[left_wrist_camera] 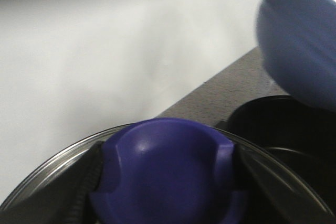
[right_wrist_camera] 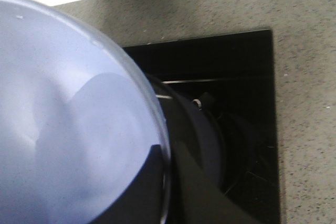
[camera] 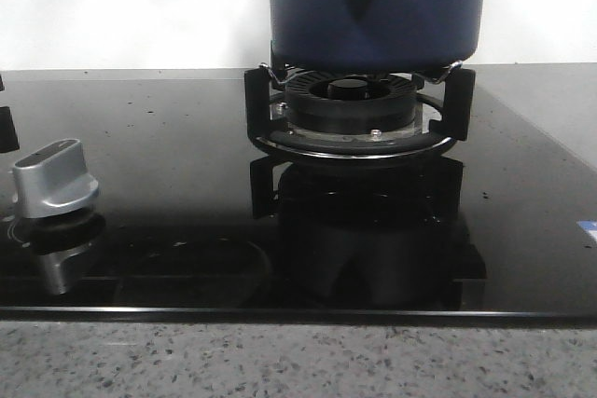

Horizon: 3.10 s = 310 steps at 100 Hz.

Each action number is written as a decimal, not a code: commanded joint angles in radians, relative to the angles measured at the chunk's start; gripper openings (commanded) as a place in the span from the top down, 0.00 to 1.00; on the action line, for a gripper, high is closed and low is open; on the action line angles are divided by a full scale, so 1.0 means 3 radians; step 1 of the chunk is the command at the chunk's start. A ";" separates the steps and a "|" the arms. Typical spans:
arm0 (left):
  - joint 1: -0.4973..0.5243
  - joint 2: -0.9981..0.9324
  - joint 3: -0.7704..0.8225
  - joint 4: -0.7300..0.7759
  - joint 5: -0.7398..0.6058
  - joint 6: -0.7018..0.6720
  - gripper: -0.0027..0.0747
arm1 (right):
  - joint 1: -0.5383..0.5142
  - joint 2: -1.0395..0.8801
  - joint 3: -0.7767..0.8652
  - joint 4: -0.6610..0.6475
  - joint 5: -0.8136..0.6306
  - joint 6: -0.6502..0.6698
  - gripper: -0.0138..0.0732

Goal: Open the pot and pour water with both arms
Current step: 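Lift the blue bowl with the right gripper and carry it over the pot, then tilt the blue bowl with the right gripper to pour water into the pot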

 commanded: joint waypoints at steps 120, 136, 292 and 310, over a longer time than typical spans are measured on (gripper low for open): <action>0.0088 -0.0184 -0.0132 -0.0454 0.0081 -0.0026 0.55 | 0.0630 0.0046 -0.0112 -0.1400 -0.0884 -0.0146 0.91; 0.0088 -0.0184 -0.0132 -0.0454 0.0081 -0.0026 0.55 | 0.0630 0.0046 -0.0112 -0.1568 -0.1059 -0.0146 0.91; 0.0088 -0.0184 -0.0132 -0.0454 0.0075 -0.0026 0.55 | 0.0990 -0.0351 0.0671 -0.2833 -0.2015 -0.0146 0.91; 0.0088 -0.0184 -0.0132 -0.0454 0.0075 -0.0026 0.55 | 0.0990 -0.0351 0.0671 -0.2893 -0.2106 -0.0146 0.91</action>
